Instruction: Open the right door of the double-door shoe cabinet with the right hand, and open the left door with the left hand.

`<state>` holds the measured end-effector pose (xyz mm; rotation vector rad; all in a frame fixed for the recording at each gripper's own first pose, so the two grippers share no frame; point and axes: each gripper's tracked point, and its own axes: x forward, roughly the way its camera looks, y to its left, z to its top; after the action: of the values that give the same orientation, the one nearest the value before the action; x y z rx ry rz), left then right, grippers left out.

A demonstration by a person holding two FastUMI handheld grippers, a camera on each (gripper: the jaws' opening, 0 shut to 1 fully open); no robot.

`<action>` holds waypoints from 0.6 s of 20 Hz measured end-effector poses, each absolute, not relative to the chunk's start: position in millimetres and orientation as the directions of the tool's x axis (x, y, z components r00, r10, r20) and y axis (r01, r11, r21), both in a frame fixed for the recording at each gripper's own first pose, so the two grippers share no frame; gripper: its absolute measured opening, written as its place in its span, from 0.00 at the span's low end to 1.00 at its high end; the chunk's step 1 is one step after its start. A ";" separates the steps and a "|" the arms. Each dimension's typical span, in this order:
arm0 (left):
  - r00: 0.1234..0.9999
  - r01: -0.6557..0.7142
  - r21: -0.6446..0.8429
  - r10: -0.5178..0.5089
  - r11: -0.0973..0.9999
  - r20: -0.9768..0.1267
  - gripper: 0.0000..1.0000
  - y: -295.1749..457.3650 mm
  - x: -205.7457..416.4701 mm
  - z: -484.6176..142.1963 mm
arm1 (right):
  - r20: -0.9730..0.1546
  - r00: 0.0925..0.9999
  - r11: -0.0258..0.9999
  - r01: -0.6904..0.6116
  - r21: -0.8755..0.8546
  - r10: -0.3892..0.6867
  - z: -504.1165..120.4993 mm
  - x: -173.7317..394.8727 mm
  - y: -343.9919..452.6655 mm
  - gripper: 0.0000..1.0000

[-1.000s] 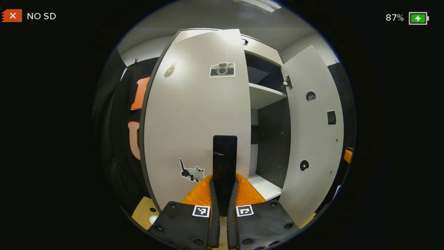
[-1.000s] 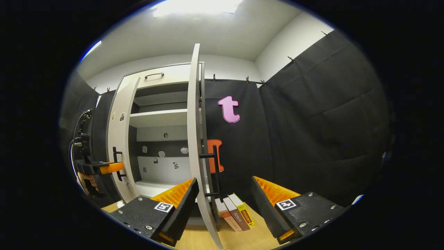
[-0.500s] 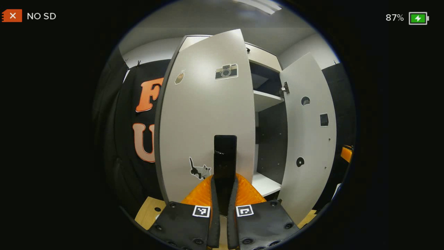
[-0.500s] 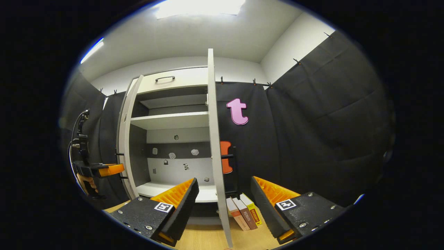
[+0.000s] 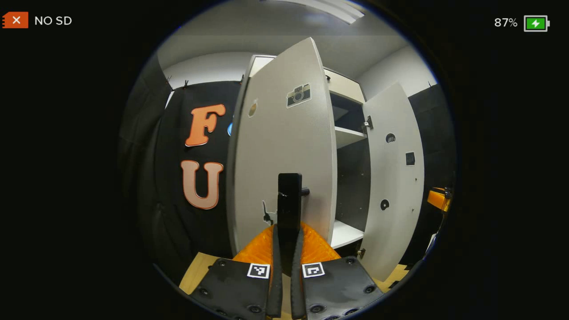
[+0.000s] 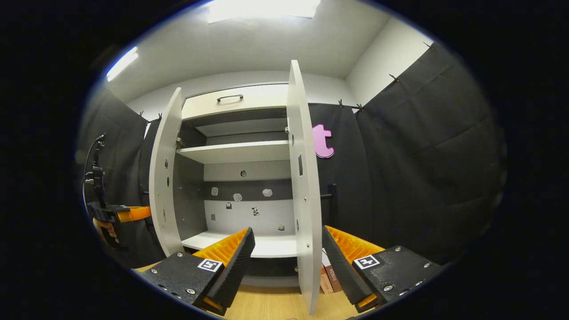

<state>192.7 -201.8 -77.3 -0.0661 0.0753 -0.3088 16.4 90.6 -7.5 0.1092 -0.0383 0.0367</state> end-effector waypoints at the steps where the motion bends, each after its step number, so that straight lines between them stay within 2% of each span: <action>1: 0.951 0.298 -0.080 -0.303 0.951 -0.067 0.11 -201.0 191.3 -78.1 | 0.039 0.998 0.993 -0.044 0.106 0.040 -8.2 17.0 94.1 0.92; 10: 0.975 0.208 -0.024 -0.209 0.978 -0.070 0.10 -172.6 190.9 -75.7 | 0.039 0.996 0.991 -0.088 0.096 0.085 -6.3 20.1 118.5 0.92; 12: 0.983 0.168 0.011 -0.167 0.986 -0.072 0.05 -156.0 191.0 -76.1 | 0.043 0.995 0.992 -0.092 0.091 0.089 -4.6 20.5 120.4 0.92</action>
<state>191.0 -156.0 -76.1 0.0175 0.0707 -0.1686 20.5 120.4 -4.6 0.0934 -0.0393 0.0907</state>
